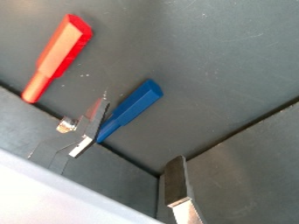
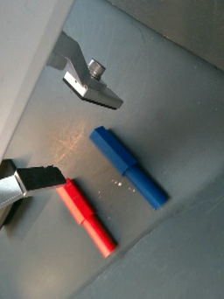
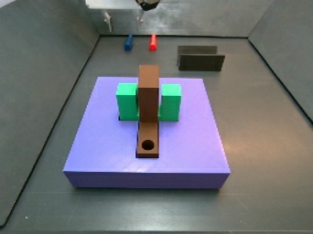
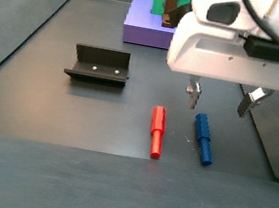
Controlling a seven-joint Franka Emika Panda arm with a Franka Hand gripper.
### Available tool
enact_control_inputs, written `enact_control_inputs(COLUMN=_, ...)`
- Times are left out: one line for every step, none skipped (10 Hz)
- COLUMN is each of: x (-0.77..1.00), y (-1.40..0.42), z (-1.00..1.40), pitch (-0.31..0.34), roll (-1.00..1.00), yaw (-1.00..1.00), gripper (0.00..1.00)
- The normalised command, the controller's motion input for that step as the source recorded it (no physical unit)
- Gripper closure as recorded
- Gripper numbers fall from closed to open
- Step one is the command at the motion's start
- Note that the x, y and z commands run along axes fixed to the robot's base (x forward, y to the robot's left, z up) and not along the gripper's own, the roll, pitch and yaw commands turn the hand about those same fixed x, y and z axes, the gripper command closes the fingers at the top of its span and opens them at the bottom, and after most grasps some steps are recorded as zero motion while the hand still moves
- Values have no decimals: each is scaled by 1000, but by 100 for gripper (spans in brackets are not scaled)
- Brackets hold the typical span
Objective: Pick up the blue object. Move up. Place the blue object on the fixture. Regrasp the blue object. Move to above the board. Insert the blue object.
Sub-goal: Pick up the blue object.
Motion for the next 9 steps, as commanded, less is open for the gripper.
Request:
enact_control_inputs(x=0, y=0, z=-523, pitch=-136, roll=-281, yaw=0, gripper=0)
enact_control_inputs(x=131, y=0, z=-700, pitch=-113, roll=-213, yaw=0, gripper=0)
enact_control_inputs(x=317, y=0, z=-623, pitch=-14, roll=-84, yaw=0, gripper=0)
enact_control_inputs(x=231, y=0, z=-777, pitch=-130, roll=-150, yaw=-17, gripper=0)
enact_control_inputs(x=251, y=0, z=-703, pitch=-170, roll=-176, yaw=-29, gripper=0)
enact_control_inputs(x=0, y=37, z=-637, pitch=-184, roll=-161, yaw=0, gripper=0)
enact_control_inputs(x=-371, y=97, z=-131, pitch=-156, roll=-74, yaw=0, gripper=0)
enact_control_inputs(x=-169, y=0, z=-400, pitch=-197, roll=-169, yaw=0, gripper=0)
enact_control_inputs(x=-63, y=0, z=-480, pitch=-216, roll=-257, yaw=-17, gripper=0)
